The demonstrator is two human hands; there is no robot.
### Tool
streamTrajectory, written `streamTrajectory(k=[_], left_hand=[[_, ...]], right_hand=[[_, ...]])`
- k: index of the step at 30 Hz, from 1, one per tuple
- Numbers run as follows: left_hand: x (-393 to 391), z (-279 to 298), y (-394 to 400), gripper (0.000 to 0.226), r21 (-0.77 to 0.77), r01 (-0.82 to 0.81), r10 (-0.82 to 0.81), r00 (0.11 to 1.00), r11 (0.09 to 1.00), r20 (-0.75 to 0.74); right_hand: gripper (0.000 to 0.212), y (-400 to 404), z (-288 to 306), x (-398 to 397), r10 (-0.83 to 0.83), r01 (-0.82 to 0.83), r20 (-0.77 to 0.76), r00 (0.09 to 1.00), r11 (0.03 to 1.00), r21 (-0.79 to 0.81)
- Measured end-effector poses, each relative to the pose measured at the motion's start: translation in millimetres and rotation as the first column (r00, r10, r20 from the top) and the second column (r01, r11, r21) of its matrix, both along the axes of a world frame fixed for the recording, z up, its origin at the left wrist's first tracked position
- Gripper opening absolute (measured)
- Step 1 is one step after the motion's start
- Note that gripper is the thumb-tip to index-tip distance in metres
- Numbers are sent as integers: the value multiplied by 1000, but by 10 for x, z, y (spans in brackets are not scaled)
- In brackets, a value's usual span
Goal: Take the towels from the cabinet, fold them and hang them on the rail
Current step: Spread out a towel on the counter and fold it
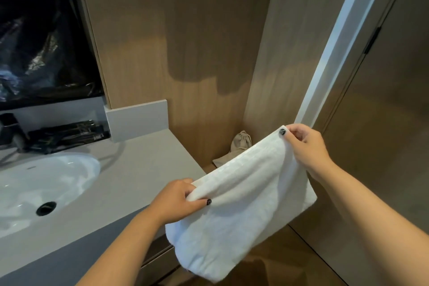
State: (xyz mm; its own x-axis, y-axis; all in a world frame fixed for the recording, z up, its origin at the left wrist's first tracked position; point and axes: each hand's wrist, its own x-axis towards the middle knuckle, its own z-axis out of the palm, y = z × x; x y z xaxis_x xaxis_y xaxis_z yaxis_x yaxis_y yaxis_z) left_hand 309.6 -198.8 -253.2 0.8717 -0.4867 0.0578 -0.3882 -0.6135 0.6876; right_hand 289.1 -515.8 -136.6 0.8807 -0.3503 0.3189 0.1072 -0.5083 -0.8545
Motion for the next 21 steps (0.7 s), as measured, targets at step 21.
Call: streamTrajectory(k=[21], left_hand=[[-361,141,362,37,-339,-360,330,933,869,-145]], right_hand=[[11,390,-170,151,428,-429,-34,903,894,-133]])
